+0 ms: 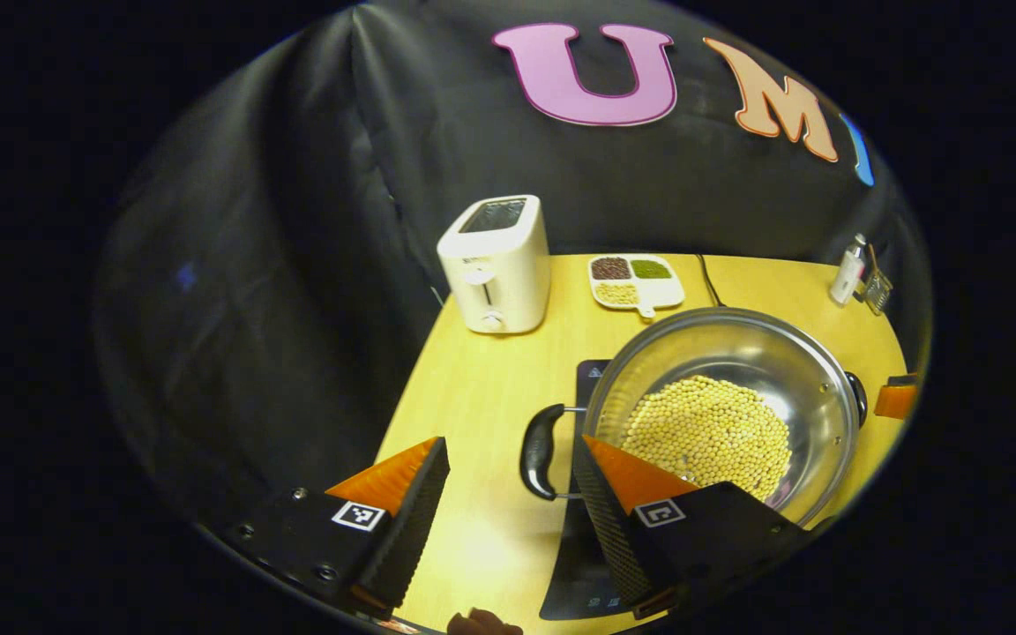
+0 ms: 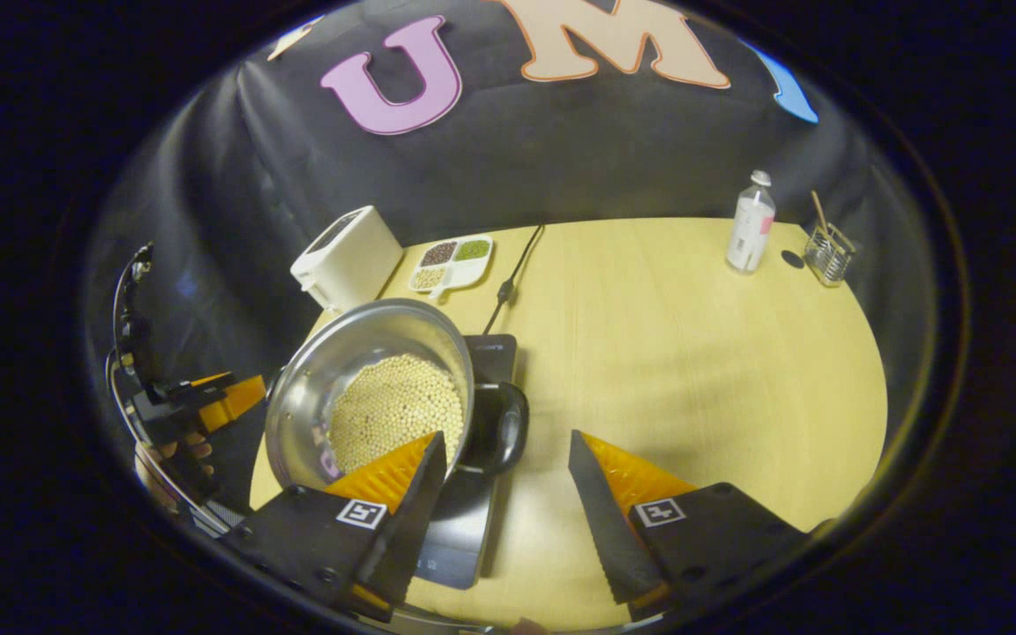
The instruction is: First push the handle of the pot to place it horizontally, then grasp the pot with both hands and set it on the induction cooktop.
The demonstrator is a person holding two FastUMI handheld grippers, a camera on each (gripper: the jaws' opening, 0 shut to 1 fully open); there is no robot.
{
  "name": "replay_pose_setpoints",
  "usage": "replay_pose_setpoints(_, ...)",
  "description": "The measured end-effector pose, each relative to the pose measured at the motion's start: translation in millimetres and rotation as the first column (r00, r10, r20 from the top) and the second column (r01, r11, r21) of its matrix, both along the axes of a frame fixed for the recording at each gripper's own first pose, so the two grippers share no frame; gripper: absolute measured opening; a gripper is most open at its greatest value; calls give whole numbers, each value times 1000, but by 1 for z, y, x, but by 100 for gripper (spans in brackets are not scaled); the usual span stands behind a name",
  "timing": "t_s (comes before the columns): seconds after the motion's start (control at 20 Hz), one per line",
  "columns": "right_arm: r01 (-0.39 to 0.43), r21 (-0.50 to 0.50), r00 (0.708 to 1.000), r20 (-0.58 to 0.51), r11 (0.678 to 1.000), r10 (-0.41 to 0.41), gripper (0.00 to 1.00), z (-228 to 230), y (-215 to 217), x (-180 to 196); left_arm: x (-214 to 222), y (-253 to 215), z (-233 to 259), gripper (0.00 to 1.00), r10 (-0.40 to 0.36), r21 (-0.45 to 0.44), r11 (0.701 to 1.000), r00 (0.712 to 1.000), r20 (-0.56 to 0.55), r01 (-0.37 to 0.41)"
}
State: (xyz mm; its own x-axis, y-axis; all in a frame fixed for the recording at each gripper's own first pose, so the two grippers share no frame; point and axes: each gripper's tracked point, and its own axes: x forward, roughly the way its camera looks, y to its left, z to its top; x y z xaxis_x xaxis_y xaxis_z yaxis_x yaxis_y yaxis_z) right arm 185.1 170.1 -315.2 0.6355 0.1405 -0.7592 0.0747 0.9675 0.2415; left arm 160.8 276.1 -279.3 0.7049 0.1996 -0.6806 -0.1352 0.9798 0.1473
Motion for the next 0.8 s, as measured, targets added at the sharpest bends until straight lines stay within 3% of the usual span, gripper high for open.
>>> replay_pose_setpoints(0.15,-29,-10,1000,2,1000,29,84,-5,-33,-33,-33,-36,13,87,15,-52,999,1000,8,-15)
replay_pose_setpoints(0.35,-7,10,1000,-16,1000,7,84,-17,-80,-82,-91,-122,-5,87,-3,-155,988,998,-60,-7)
replay_pose_setpoints(0.55,4,-7,1000,7,1000,-4,84,-21,-133,-118,-125,-185,-9,87,8,-148,989,999,-53,-16)
replay_pose_setpoints(0.8,16,-1,997,70,1000,-16,84,-7,-178,-152,-154,-270,-4,87,-80,-176,982,996,-30,74)
